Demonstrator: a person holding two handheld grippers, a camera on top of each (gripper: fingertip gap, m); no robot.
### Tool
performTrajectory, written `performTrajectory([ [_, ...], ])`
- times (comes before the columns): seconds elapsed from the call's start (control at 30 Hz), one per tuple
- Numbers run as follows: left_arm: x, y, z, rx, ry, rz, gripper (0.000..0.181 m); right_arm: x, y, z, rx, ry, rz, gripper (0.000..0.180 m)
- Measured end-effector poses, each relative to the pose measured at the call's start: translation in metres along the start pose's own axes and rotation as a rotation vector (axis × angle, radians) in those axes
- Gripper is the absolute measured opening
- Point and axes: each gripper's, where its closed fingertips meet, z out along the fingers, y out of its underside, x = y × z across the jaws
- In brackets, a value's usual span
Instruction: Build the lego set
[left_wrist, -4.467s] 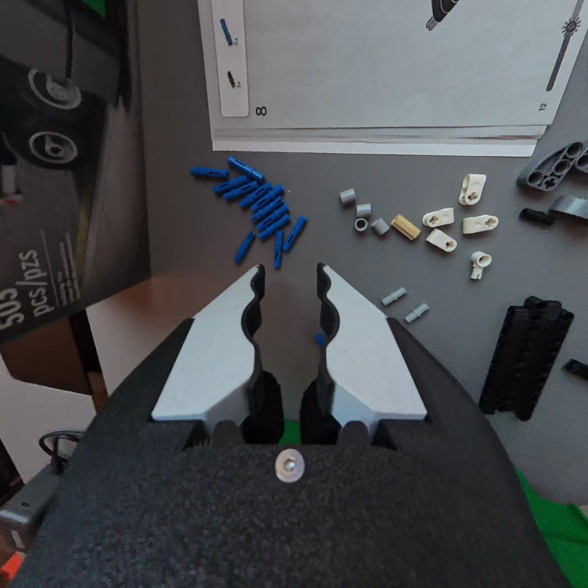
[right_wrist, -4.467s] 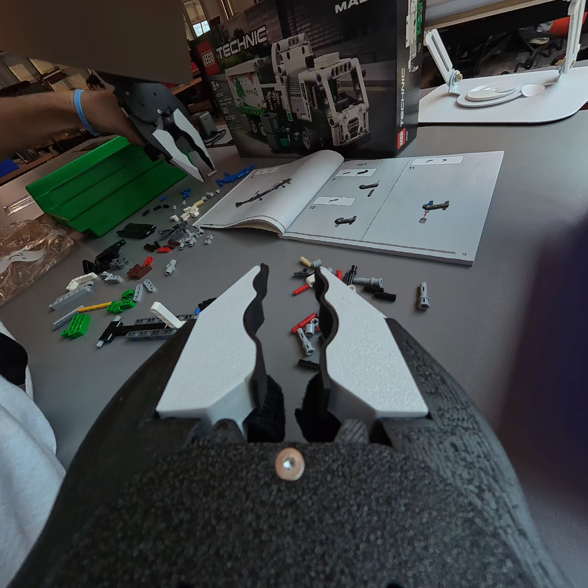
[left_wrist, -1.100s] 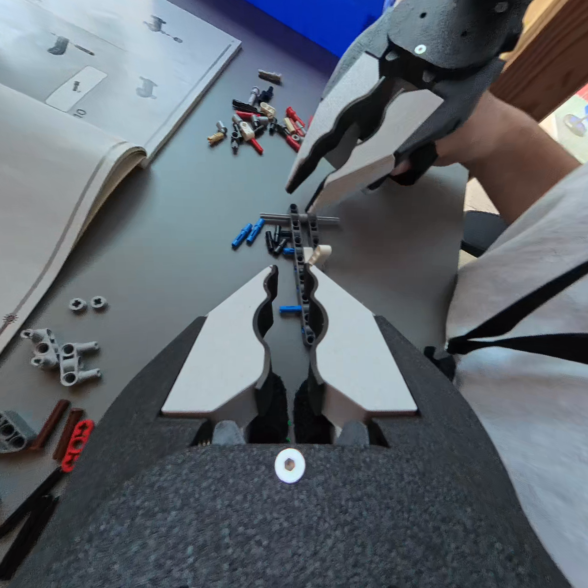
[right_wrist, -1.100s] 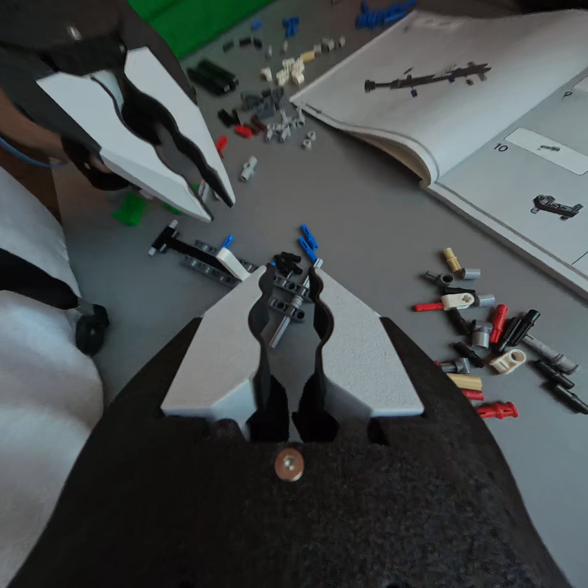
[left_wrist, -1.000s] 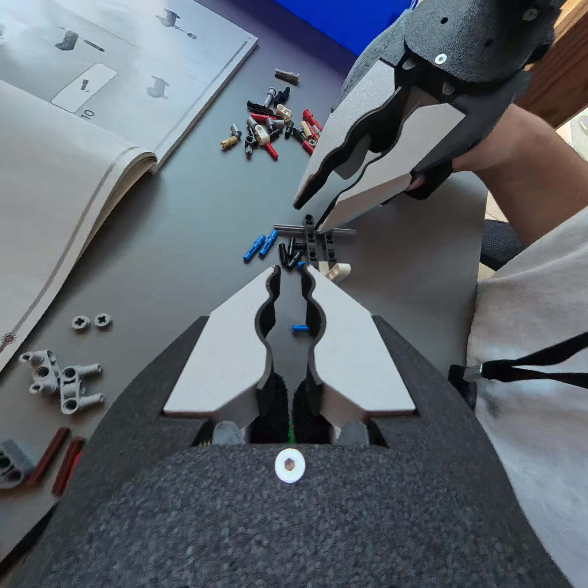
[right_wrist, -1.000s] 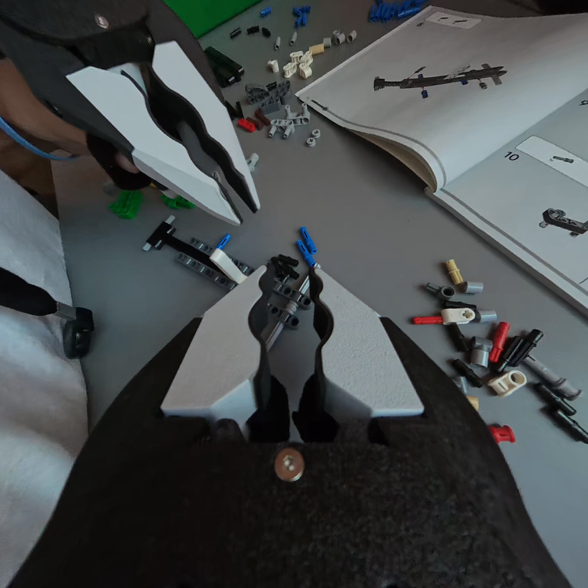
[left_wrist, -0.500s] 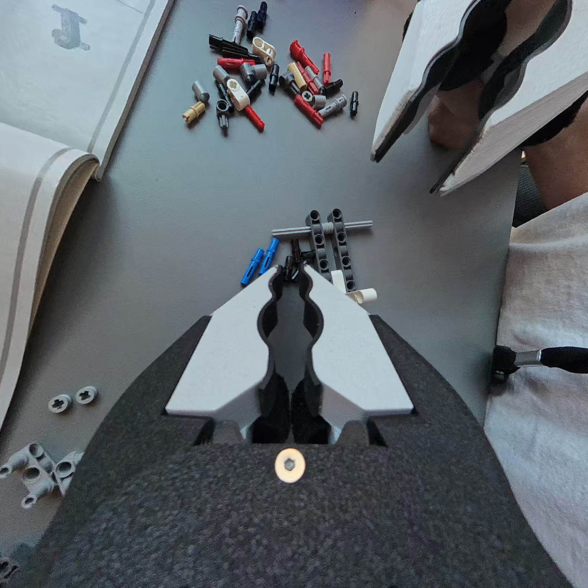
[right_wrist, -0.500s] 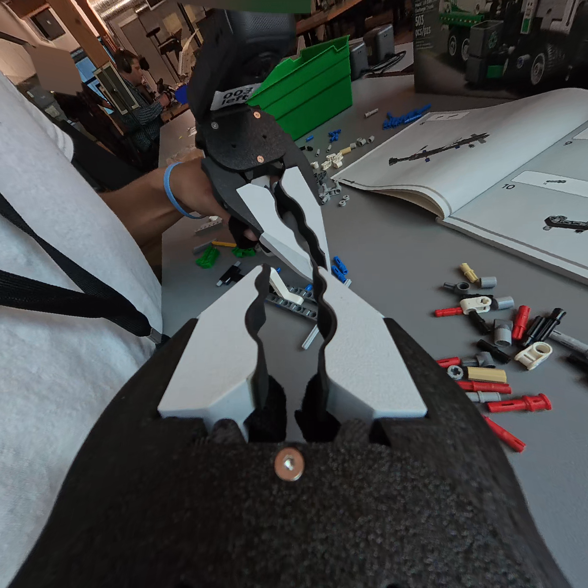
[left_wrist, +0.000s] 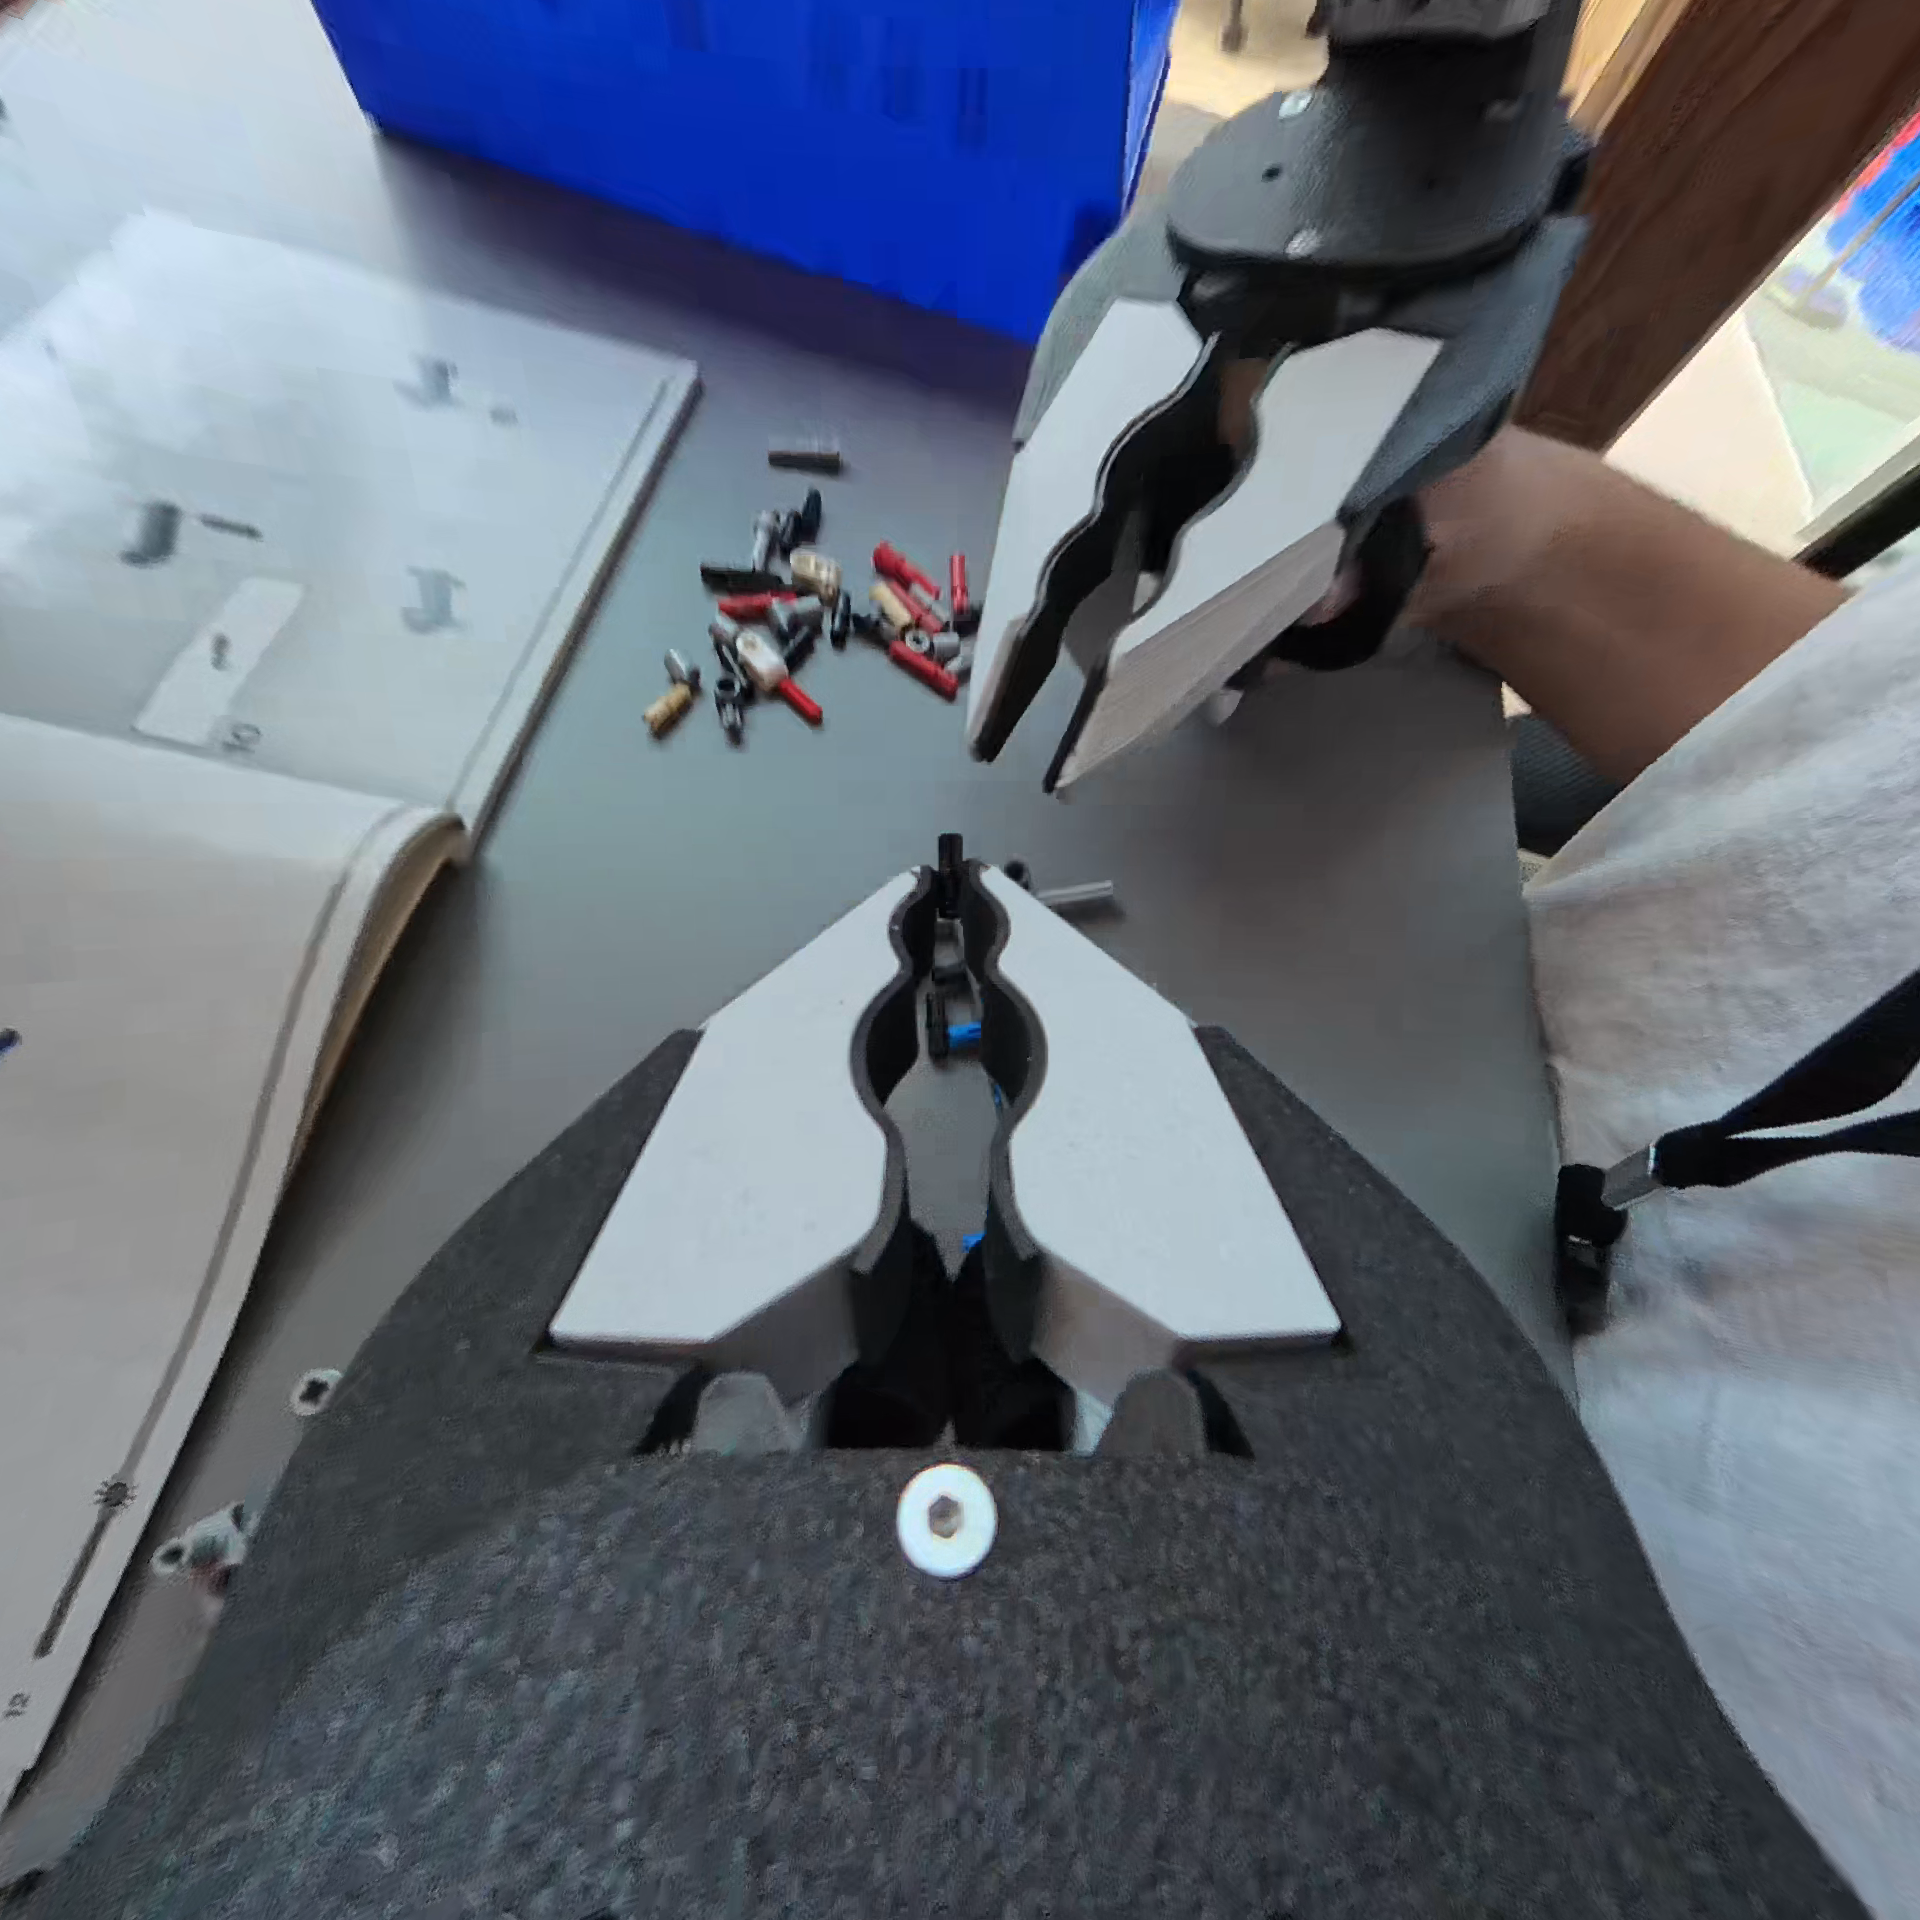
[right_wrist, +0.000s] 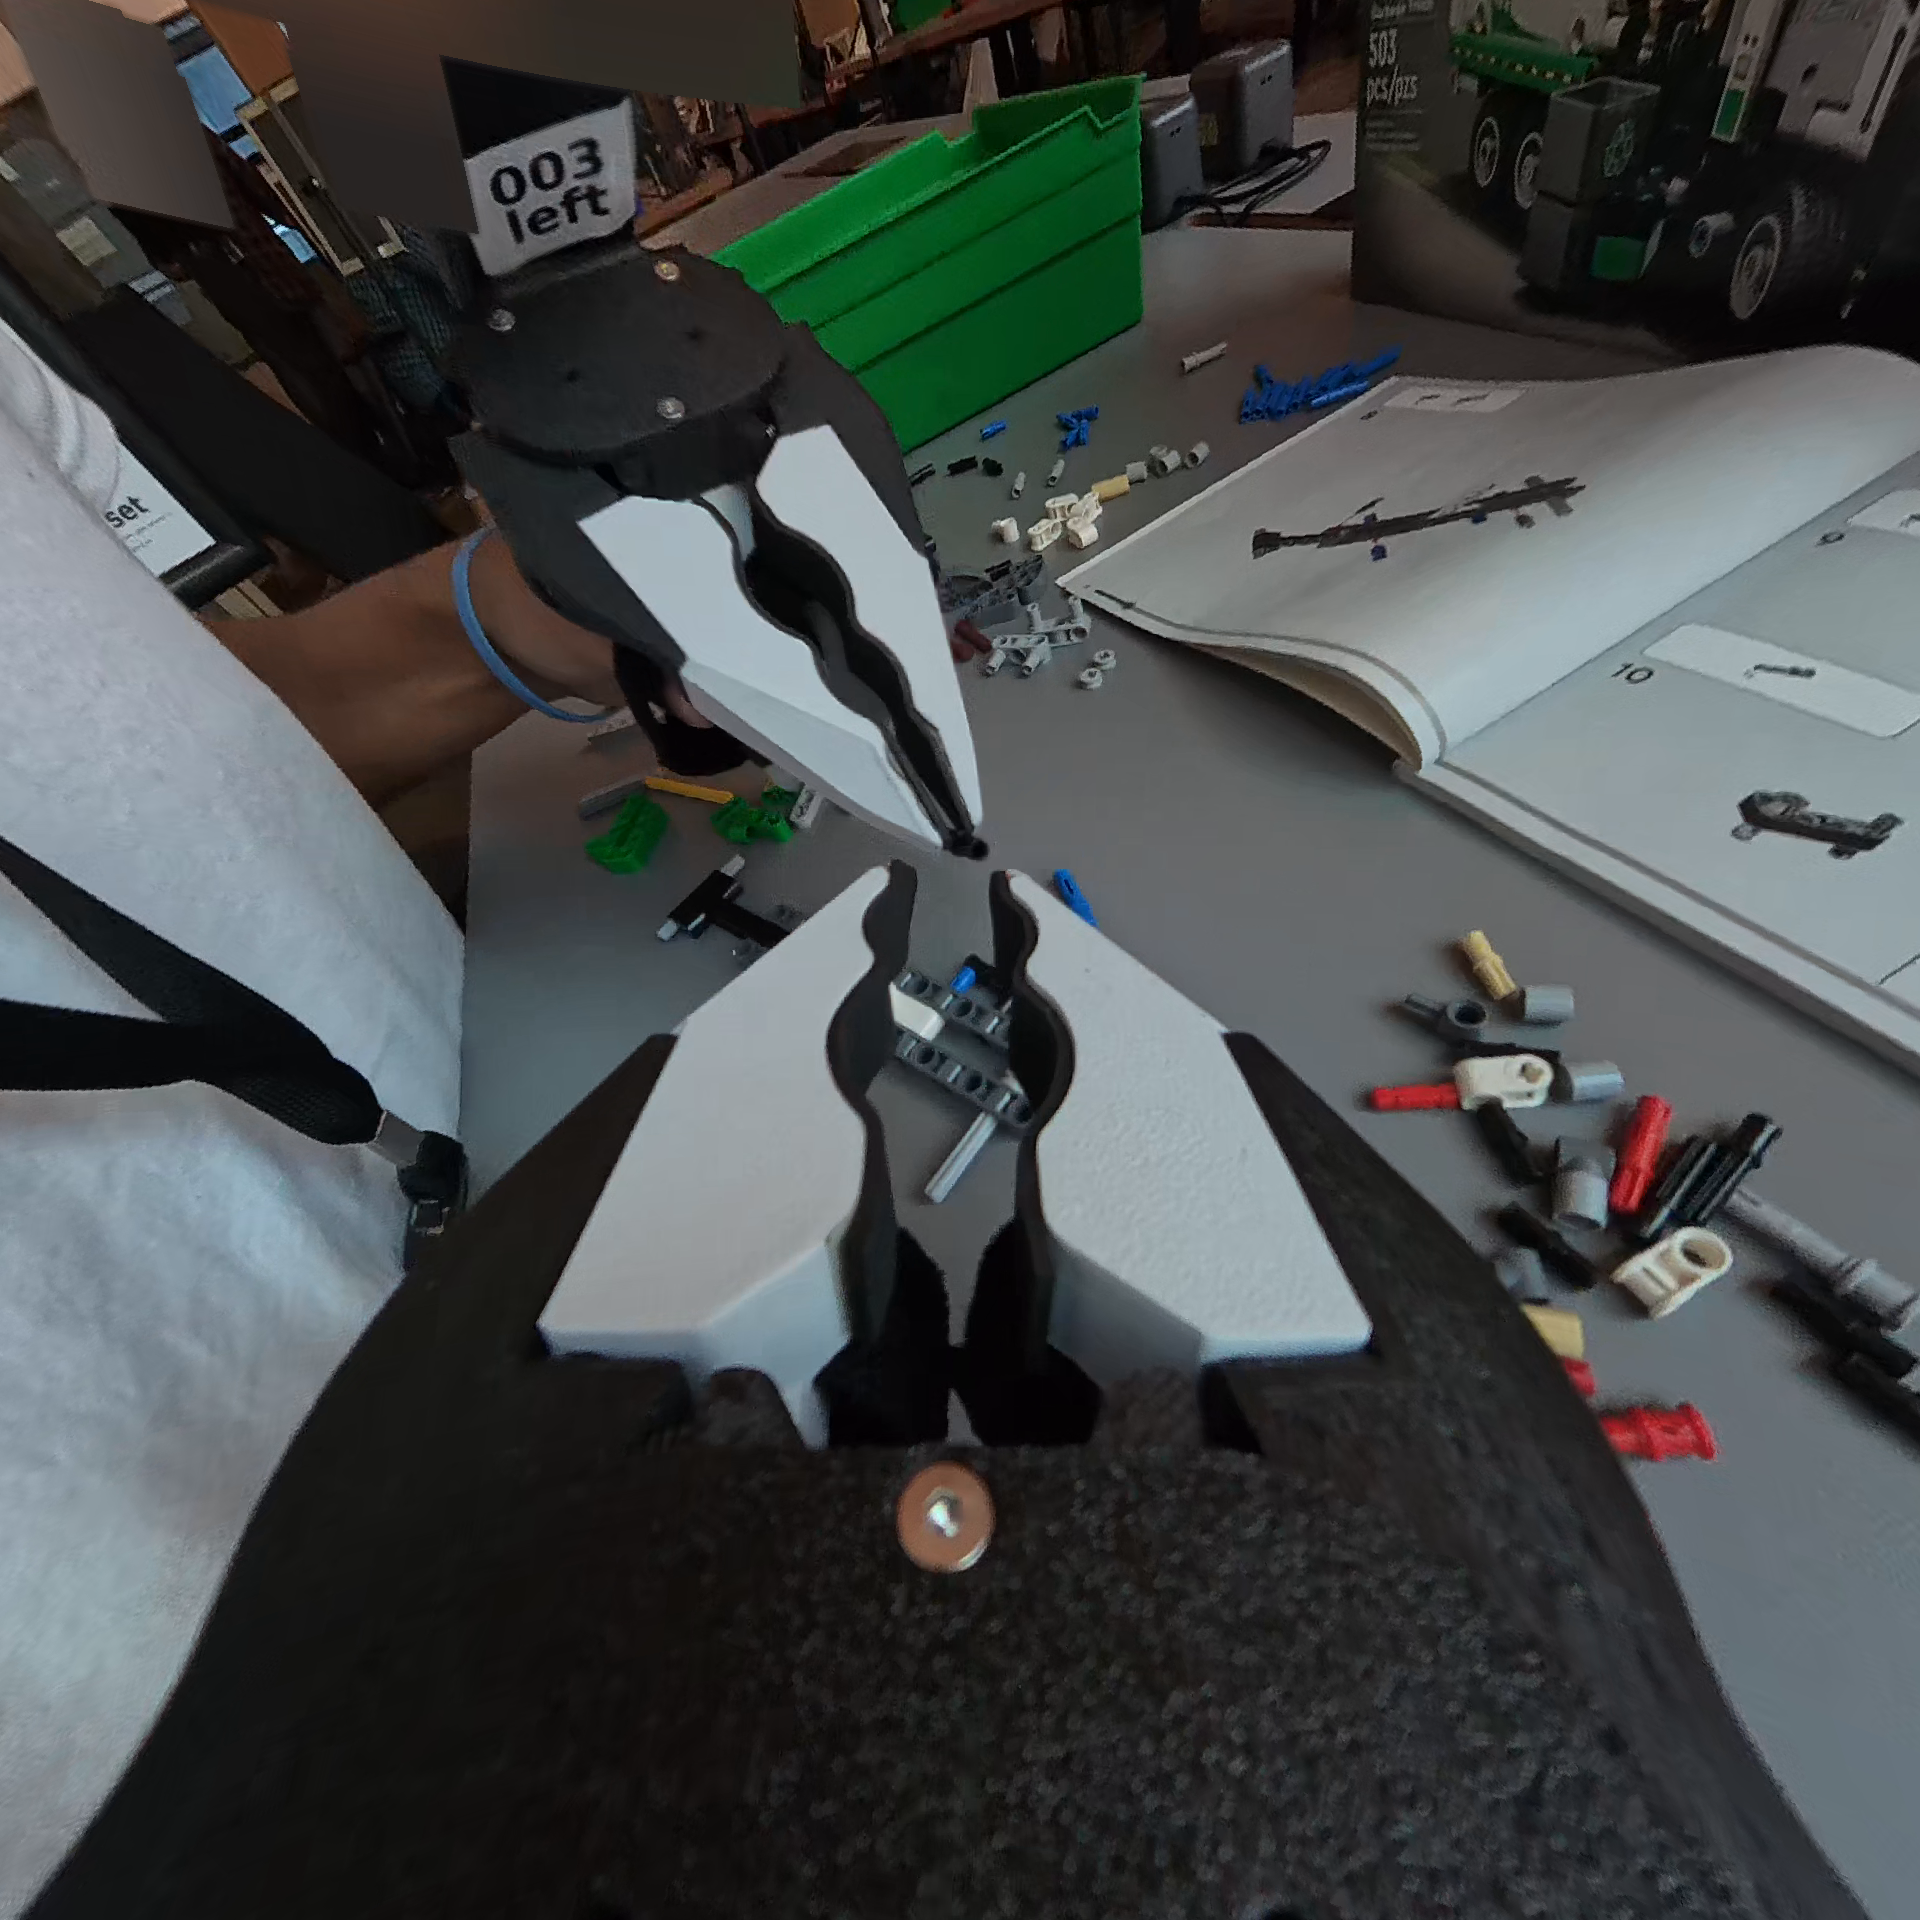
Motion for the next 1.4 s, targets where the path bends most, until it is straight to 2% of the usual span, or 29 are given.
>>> performTrajectory([
  [0.03,0.001,-0.009,-0.006,0.049,-0.014,0.032,0.003,-0.001,-0.006,0.001,0.007,-0.015,-0.001,0.014],
  [0.2,0.008,-0.027,-0.026,0.140,-0.109,0.225,0.003,-0.012,-0.032,-0.001,0.032,-0.165,0.053,0.011],
  [0.47,0.021,-0.030,-0.038,0.171,-0.129,0.353,0.003,-0.035,-0.041,0.008,0.045,-0.300,0.032,0.006],
  [0.9,0.028,-0.030,-0.041,0.145,-0.156,0.428,0.001,-0.039,-0.037,0.011,0.025,-0.283,0.036,0.010],
  [1.1,0.031,-0.032,-0.045,0.159,-0.160,0.432,0.000,-0.047,-0.034,0.009,0.024,-0.359,0.067,0.012],
  [1.2,0.024,-0.023,-0.046,0.110,-0.171,0.400,0.000,-0.030,-0.021,0.002,-0.040,-0.279,0.053,0.013],
  [1.33,0.033,0.004,-0.046,0.008,-0.119,0.264,0.000,-0.009,-0.015,-0.030,0.022,-0.148,0.114,0.014],
  [1.4,0.035,0.020,-0.052,-0.037,-0.130,0.218,0.000,-0.014,-0.006,-0.040,0.049,-0.094,0.145,0.016],
])
